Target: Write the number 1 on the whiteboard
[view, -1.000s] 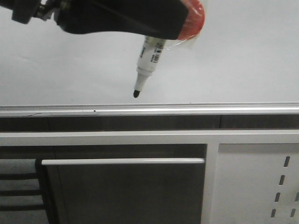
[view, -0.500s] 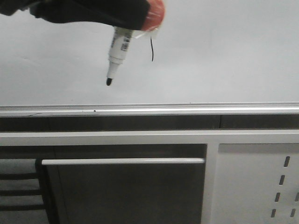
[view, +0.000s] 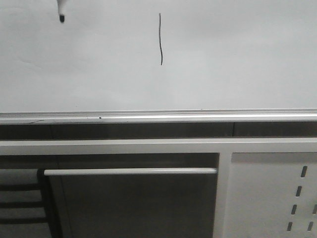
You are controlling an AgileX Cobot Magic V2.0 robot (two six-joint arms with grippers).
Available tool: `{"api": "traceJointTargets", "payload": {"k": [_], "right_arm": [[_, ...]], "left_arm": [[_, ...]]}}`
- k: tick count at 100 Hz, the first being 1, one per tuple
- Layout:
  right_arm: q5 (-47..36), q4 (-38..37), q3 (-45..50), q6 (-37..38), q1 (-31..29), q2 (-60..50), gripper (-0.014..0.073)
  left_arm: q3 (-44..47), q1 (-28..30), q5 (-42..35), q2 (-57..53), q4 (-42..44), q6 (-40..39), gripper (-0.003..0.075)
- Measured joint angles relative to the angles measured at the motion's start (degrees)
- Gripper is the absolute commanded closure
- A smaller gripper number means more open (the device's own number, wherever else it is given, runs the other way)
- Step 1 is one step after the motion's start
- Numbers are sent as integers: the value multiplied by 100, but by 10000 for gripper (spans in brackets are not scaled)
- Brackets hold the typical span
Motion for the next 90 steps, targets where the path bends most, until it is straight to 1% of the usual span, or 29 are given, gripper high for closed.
{"api": "traceJointTargets", "payload": {"k": [6, 15, 44, 55, 69, 90], "right_arm": [[0, 0, 0, 0, 0, 0, 248], [0, 0, 0, 10, 0, -12, 248], [0, 0, 0, 21, 0, -22, 249], [0, 0, 0, 21, 0, -22, 248], [0, 0, 0, 31, 0, -22, 249], [0, 0, 0, 31, 0, -22, 248]], "left_arm": [[0, 0, -296, 12, 483, -559, 741], [0, 0, -595, 68, 773, -907, 741], [0, 0, -978, 645, 890, -1125, 741], [0, 0, -1178, 862, 914, -1332, 741], [0, 24, -1208, 1082, 1089, -1645, 741], [0, 316, -1290, 1292, 1249, -2103, 741]]}}
